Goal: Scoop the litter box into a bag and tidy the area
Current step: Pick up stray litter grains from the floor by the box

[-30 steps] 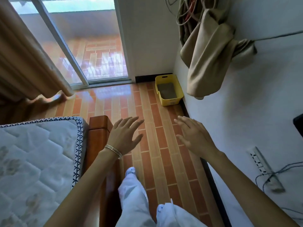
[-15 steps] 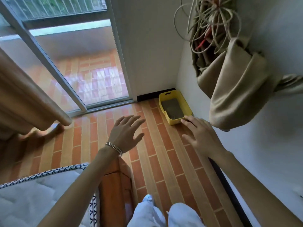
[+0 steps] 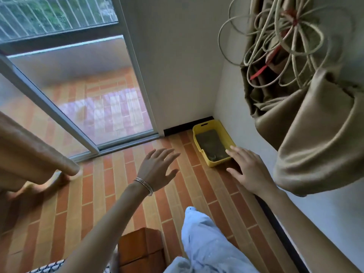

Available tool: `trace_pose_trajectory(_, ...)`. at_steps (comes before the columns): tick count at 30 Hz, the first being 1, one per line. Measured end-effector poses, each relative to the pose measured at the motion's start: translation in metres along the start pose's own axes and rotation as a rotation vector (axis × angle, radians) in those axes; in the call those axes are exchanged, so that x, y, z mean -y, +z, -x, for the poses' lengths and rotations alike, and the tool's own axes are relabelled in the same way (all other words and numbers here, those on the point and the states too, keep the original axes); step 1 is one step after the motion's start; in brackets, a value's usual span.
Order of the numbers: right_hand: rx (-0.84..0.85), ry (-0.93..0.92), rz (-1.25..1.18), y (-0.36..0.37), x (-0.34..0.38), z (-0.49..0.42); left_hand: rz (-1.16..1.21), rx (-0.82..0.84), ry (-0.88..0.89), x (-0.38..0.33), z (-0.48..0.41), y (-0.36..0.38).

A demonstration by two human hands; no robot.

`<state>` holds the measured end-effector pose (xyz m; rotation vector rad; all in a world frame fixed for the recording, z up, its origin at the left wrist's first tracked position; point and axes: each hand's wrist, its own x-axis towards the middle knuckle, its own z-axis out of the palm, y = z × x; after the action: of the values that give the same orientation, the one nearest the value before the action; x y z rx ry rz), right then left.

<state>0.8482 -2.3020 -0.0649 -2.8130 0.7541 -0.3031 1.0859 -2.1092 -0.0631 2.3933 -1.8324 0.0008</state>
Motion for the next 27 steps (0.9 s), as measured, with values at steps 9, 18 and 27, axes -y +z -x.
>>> trace_pose_trajectory(9,-0.027,0.057,-0.044,-0.002,-0.036,-0.131,-0.001,-0.06,0.045,0.062,-0.138,-0.009)
trace_pose_trajectory(18,-0.018,0.229,-0.079,0.027,-0.059,-0.188,0.039,-0.013,0.182,0.118,-0.228,0.016)
trace_pose_trajectory(27,-0.158,0.565,-0.151,0.056,-0.023,-0.236,0.055,0.03,0.52,0.191,-0.327,0.027)
